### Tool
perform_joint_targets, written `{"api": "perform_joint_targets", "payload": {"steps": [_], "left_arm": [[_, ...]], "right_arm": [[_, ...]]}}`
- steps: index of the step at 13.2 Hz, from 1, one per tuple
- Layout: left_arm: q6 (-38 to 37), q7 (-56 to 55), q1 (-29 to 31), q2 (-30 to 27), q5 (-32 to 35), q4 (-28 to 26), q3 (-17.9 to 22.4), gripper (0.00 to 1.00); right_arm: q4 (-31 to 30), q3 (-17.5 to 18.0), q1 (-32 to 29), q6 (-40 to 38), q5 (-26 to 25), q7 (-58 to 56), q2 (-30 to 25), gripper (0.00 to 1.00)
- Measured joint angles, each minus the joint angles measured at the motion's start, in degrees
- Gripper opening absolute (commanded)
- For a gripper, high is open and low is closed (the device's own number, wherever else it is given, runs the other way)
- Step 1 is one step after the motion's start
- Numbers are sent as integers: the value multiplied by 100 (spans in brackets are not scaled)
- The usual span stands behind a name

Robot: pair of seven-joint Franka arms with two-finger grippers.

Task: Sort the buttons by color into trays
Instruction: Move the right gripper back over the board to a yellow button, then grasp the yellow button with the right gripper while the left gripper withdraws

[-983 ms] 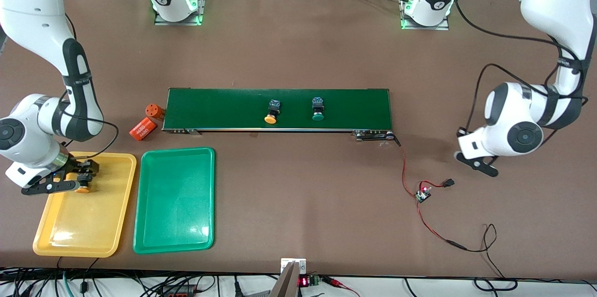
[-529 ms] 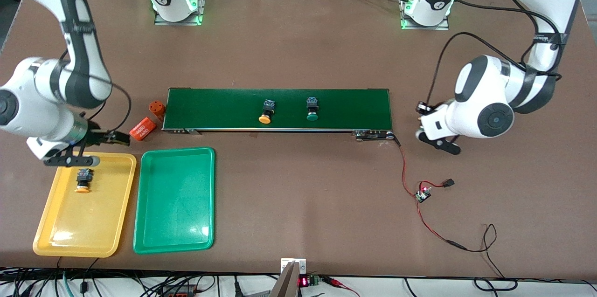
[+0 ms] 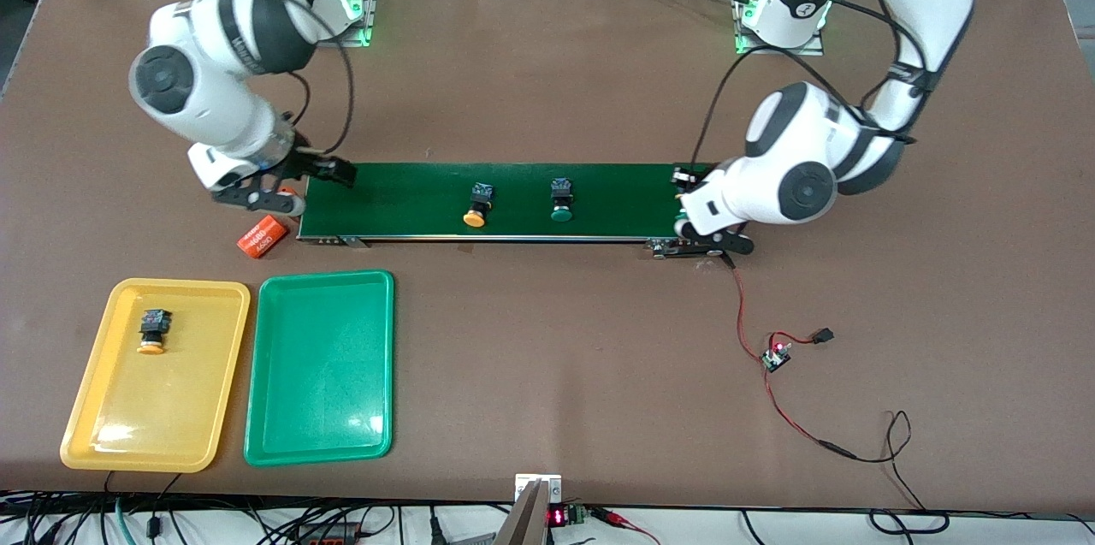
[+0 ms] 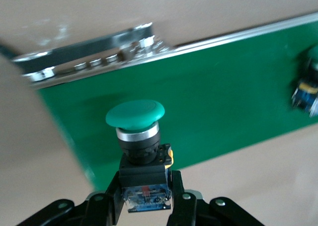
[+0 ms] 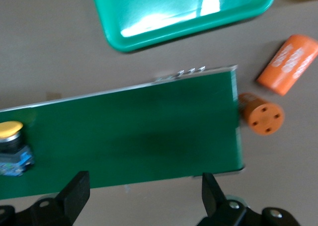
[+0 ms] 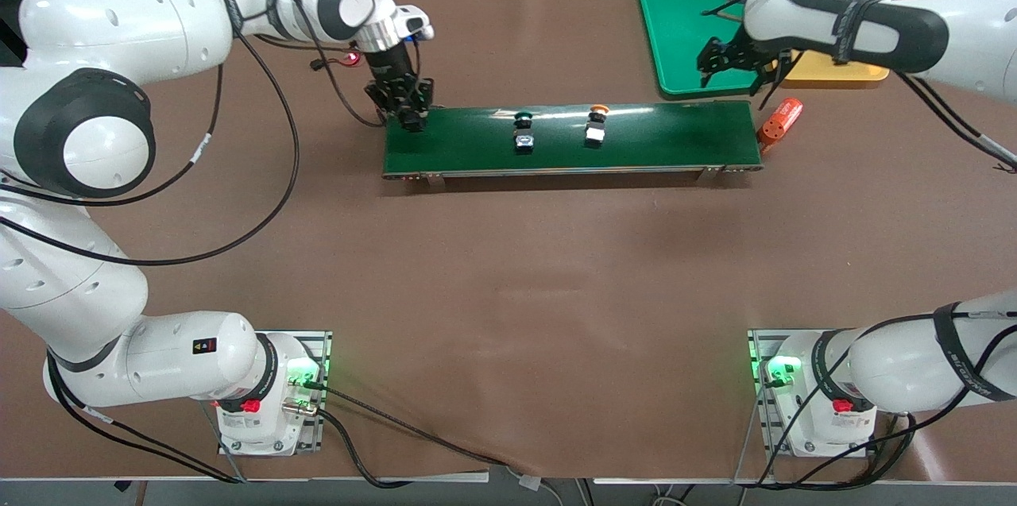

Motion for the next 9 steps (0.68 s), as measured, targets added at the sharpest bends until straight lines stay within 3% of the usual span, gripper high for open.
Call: {"api": "perform_joint_targets", "payload": {"steps": [1,2,6,9], "left_arm": [[408,-164,-48,48,0,-148,-76,50],[629,-261,-80,101,0,-248,-111,96],[680,-300,-58,138,0,-296,-114,100],[499,-300,12,48,0,-85,-109,100]], "right_arm": [[-57,193,0,101,0,195,1,100],[-134,346,-1,230,0,366,10,100],[-326,926,2,777,-197,524,164,100],[-338,1057,69,1311,-254,524,379,100]]}}
